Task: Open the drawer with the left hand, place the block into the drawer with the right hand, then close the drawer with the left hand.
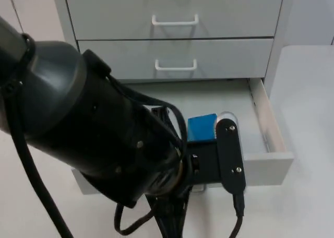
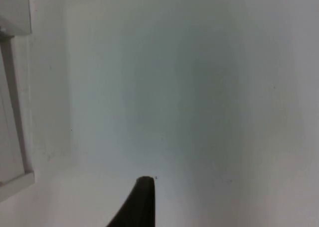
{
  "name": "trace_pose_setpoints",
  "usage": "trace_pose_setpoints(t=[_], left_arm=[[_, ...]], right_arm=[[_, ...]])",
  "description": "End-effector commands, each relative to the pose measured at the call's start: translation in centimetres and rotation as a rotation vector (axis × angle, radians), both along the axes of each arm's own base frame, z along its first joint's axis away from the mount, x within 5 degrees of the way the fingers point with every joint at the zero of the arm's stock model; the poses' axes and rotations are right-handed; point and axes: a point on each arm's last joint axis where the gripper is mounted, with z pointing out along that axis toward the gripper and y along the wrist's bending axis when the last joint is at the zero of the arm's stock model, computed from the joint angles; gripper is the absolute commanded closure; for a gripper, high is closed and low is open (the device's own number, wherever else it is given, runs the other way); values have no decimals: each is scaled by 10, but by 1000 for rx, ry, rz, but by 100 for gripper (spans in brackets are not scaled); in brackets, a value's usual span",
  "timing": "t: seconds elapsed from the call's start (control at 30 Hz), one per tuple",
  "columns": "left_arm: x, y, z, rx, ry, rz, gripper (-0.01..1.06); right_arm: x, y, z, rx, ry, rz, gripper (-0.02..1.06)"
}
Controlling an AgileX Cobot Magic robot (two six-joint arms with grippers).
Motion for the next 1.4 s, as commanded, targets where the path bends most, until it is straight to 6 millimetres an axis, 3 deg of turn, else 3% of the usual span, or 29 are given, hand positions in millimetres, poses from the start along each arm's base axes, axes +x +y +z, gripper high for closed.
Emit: trace_pose_setpoints(t=[0.0,0.27,0.77,1.37], left_arm=[[14,3,9,5,-103,28,105],[26,1,18,-63,-191,90,105],[93,28,21,-136,-196,277,105],[146,7,18,-154,-311,332,105]], right_arm=[[-2,-1,1,-2,-7,-1,13],[-2,-1,1,-8,-7,9,13],[-2,-1,1,-9,-4,11,13],[-2,-1,1,-10,-1,12,13]])
